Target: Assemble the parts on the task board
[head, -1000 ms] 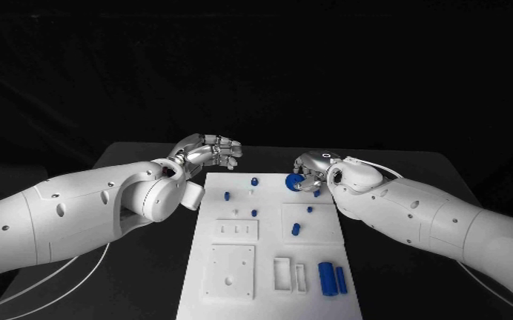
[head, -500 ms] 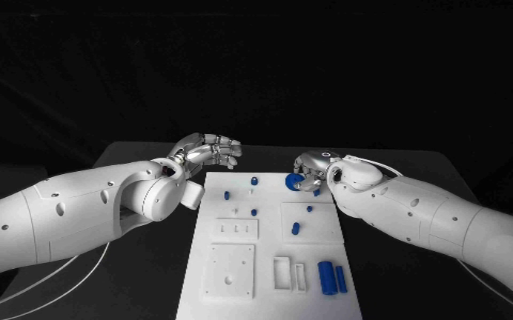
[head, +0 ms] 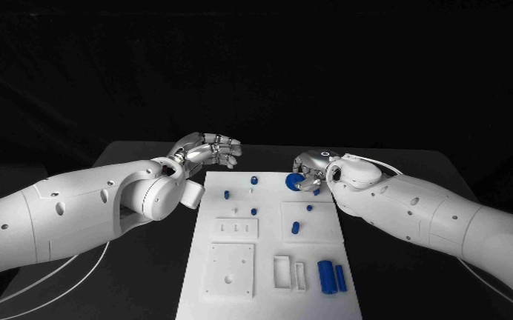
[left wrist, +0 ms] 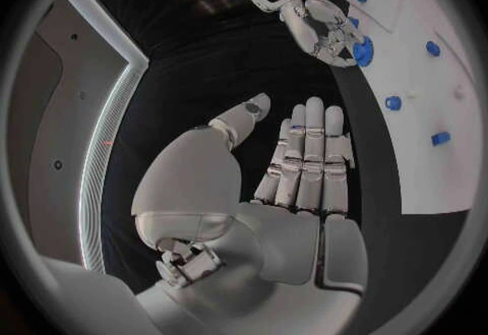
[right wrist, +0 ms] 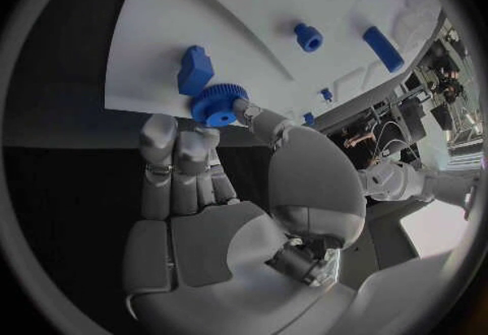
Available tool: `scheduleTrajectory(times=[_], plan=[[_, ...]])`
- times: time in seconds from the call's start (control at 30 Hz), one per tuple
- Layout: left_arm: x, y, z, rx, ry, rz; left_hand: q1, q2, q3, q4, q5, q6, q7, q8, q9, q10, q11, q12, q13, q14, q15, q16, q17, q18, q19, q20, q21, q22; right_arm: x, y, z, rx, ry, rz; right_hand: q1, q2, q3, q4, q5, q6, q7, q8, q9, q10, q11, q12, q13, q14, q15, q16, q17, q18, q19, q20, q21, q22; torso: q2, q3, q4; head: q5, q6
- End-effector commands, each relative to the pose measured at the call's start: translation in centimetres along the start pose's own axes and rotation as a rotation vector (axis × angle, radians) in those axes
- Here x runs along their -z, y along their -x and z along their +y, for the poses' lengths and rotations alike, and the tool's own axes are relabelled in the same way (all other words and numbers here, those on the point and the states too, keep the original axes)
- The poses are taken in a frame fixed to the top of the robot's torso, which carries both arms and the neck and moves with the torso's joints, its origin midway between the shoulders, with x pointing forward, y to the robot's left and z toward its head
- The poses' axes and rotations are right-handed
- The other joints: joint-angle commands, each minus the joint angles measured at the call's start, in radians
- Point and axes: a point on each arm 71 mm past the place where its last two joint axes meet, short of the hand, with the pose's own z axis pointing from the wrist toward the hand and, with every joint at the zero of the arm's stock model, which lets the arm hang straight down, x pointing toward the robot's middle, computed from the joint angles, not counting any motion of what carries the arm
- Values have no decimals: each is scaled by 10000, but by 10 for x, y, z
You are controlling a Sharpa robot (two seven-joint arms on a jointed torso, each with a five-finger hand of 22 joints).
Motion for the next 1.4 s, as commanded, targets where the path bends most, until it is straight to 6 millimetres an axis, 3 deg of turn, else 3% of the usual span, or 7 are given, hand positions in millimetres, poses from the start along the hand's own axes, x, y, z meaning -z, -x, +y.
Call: scheduleTrajectory(times=[0.03, 0.17, 0.3, 0.47, 0.6, 0.93, 1.4], plan=[[0, -2, -1, 24, -80, 153, -105, -28, 7, 10, 8, 42, -11, -58, 15, 36, 6, -46, 9, -56, 8, 33, 14, 168, -61, -11, 52, 198, 3, -17, 3, 444, 153, 753, 63, 131, 77, -9, -16, 1743, -92, 66, 49, -136, -194, 43, -25, 33, -73, -43, 18, 767, -72, -32, 62, 185, 1, -4, -2, 1, 3], [0, -2, -1, 23, -76, 146, -104, -31, 8, 9, 10, 41, -9, -60, 16, 35, 6, -49, 10, -57, 8, 33, 14, 169, -62, -12, 52, 198, 3, -14, 3, 590, 153, 360, 59, 90, 140, -36, -18, 1720, -86, 38, 40, -136, -190, 59, -68, 39, -72, -59, 41, 767, -69, -33, 74, 181, -2, -4, 0, -2, 5], [0, -2, -1, 24, -69, 146, -101, -35, 11, 6, 12, 40, -8, -62, 18, 34, 7, -51, 10, -57, 7, 33, 14, 171, -64, -13, 53, 198, 3, -12, 4, 621, 92, 69, 39, -142, 141, -125, -1, 1636, -57, -35, 12, -154, -165, 77, -148, 55, -50, -87, 81, 767, -55, -37, 93, 173, -1, -4, -4, -5, 14], [0, -2, -1, 25, -67, 149, -98, -38, 13, 2, 13, 39, -7, -65, 19, 33, 7, -53, 10, -58, 7, 33, 14, 172, -66, -14, 53, 198, 2, -11, 4, 598, 52, -69, 31, -589, -113, -305, -2, 1067, 137, -377, -141, -321, 14, 7, -329, 41, 116, -162, 143, 767, -70, -63, 81, 151, -3, -1, 1, -11, 18], [0, -1, -1, 24, -61, 144, -99, -40, 14, 2, 13, 38, -5, -66, 20, 33, 8, -54, 11, -58, 6, 32, 14, 172, -67, -14, 54, 198, 2, -12, 4, 569, 47, -35, -3, -747, -483, -403, 16, 725, 263, -562, -223, -461, 134, -37, -499, -3, 228, -221, 212, 767, -125, -77, 49, 143, -4, 3, -2, -13, 23], [0, -2, -1, 32, -38, 168, -98, -53, 16, -4, 10, 28, -5, -76, 22, 23, 11, -65, 10, -62, 7, 30, 14, 173, -71, -13, 56, 198, 2, -13, 3, 371, 23, 228, -74, -892, -977, -461, 91, 47, 477, -898, -354, -766, 337, -81, -768, -194, 421, -288, 375, 767, -318, -88, -39, 151, 1, 4, 1, -18, 25], [1, -1, -1, 28, -32, 149, -103, -56, 20, -4, 7, 24, -5, -83, 27, 18, 14, -73, 12, -69, 10, 27, 14, 171, -78, -11, 57, 197, 3, -13, 4, 337, 83, 200, 4, -878, -1162, -479, 153, -129, 560, -946, -355, -892, 420, 43, -879, -269, 504, -297, 490, 767, -391, -91, -54, 165, 3, -5, 7, -26, 19]])
